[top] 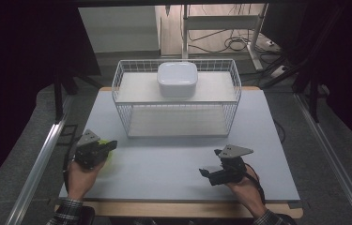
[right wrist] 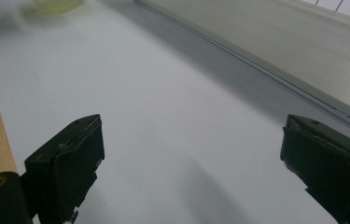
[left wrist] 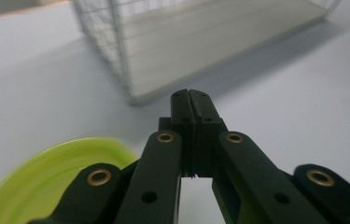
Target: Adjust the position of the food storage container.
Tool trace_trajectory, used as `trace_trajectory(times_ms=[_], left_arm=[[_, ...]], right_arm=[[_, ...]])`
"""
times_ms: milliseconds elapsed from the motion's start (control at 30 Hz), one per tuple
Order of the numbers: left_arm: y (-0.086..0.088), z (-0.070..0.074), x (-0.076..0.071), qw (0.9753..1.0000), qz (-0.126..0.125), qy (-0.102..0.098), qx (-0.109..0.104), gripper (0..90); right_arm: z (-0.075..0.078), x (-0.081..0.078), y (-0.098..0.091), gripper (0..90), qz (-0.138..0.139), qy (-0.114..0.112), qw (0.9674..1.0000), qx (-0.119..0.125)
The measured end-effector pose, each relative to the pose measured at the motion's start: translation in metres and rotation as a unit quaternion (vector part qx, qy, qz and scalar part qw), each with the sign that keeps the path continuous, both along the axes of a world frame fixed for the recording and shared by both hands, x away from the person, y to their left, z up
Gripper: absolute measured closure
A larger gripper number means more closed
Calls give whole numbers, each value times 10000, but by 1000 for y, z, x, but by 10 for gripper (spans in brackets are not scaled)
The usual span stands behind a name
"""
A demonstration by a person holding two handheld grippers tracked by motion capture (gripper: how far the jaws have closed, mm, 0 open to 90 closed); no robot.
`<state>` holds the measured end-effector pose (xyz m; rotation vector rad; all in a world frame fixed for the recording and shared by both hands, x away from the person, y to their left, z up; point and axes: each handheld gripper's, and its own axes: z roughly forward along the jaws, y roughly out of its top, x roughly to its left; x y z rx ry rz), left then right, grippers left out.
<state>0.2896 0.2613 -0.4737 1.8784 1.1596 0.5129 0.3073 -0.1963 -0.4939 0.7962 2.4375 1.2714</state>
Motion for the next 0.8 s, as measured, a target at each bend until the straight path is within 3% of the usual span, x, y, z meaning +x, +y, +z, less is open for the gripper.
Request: trace_trajectory(times_ms=[267, 500, 700, 800], left_arm=[[33, -3, 5, 9989, 418, 80, -187, 898], [65, -8, 7, 9954, 947, 68, -135, 898], [85, -21, 8, 9915, 1276, 213, -160, 898], [93, -30, 9, 9893, 1418, 334, -61, 898]], right_arm=[[-1, 0, 1, 73, 24, 35, 10000, -18], [-2, 1, 1, 77, 34, 81, 10000, -42], [-2, 1, 1, 79, 39, 93, 9999, -64], [-3, 1, 2, 80, 38, 101, 9999, -71]])
